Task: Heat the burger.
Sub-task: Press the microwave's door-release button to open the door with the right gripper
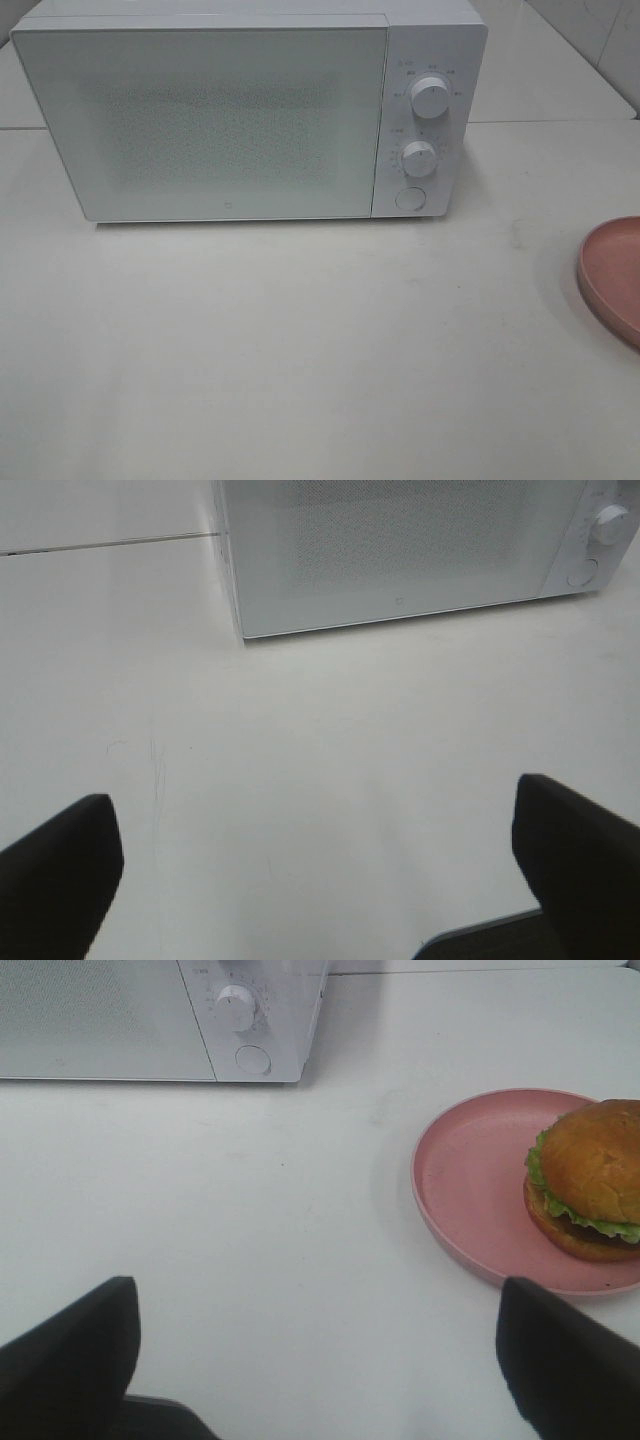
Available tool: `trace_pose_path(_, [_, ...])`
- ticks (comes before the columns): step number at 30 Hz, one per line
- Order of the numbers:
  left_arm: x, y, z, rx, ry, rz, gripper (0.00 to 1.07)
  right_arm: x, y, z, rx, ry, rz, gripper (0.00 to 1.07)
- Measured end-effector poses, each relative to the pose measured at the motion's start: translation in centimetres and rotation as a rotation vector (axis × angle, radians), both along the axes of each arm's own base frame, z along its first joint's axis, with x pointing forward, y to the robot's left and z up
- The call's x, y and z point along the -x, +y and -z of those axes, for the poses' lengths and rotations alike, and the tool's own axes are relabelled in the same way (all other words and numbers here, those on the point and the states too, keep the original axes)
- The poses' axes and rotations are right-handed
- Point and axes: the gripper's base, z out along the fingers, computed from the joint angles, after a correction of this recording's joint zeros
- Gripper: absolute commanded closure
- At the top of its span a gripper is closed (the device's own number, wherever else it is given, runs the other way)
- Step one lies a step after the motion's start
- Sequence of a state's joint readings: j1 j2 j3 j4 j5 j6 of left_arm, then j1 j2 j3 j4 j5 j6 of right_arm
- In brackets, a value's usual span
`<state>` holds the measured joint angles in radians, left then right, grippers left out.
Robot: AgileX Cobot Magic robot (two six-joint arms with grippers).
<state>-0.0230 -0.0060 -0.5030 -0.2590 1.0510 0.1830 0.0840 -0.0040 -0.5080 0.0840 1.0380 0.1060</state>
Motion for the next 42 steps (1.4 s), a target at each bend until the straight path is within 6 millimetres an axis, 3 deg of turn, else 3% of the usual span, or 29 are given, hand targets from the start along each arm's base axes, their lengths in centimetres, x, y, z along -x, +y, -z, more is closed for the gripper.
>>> trace_pose_path(2, [0.0, 0.0, 0.0, 0.000, 0.000, 0.000, 0.09, 0.0, 0.0, 0.0, -0.003, 0.000, 0.002, 0.24])
trace_pose_path(31, [0.0, 0.0, 0.0, 0.000, 0.000, 0.000, 0.09, -0.3, 0.0, -0.1, -0.006, 0.011, 0.005, 0.27])
trace_pose_path(42, [0.0, 0.0, 0.0, 0.000, 0.000, 0.000, 0.09, -1.8, 0.1, -2.1, -0.035, -0.022, 0.023, 0.28])
